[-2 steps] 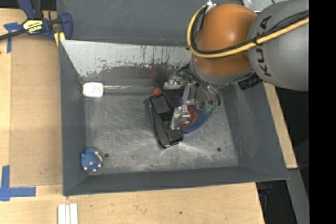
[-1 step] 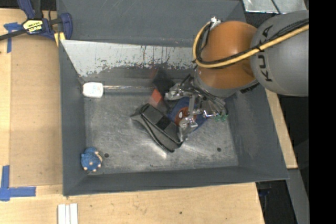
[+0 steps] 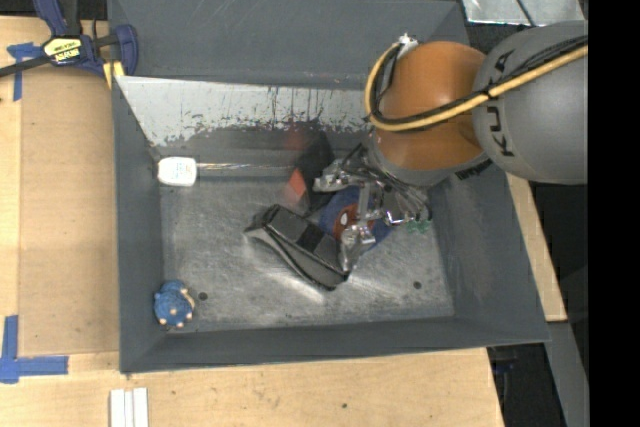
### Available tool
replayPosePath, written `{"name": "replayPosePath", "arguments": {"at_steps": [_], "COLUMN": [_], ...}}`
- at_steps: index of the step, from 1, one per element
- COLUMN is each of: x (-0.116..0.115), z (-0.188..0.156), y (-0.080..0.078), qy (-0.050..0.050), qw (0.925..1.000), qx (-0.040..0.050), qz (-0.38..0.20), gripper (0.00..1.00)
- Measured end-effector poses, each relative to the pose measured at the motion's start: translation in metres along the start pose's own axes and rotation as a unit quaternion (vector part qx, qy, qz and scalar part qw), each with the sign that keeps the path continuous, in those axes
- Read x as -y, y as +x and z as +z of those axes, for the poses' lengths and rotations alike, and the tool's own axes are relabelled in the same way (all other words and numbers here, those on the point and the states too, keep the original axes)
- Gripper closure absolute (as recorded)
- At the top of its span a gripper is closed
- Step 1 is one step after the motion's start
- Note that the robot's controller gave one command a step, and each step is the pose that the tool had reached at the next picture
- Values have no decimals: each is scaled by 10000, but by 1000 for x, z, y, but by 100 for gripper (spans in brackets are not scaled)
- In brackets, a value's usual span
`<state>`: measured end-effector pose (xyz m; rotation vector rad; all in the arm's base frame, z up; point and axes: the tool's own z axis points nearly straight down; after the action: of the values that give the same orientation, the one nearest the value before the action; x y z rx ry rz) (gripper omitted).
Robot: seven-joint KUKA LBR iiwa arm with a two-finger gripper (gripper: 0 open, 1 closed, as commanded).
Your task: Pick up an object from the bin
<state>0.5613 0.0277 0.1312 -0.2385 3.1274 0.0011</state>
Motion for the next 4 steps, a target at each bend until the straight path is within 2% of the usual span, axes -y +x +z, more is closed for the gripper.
{"name": "replayPosePath", "arguments": {"at_steps": [3,4], "x": [-2,-3], "z": [1,1], "y": [-1,3], "qy": [7,5], "qw": [9996,9994], "qx": [10,-129], "qz": [-286,-317], "gripper": [0,100]}}
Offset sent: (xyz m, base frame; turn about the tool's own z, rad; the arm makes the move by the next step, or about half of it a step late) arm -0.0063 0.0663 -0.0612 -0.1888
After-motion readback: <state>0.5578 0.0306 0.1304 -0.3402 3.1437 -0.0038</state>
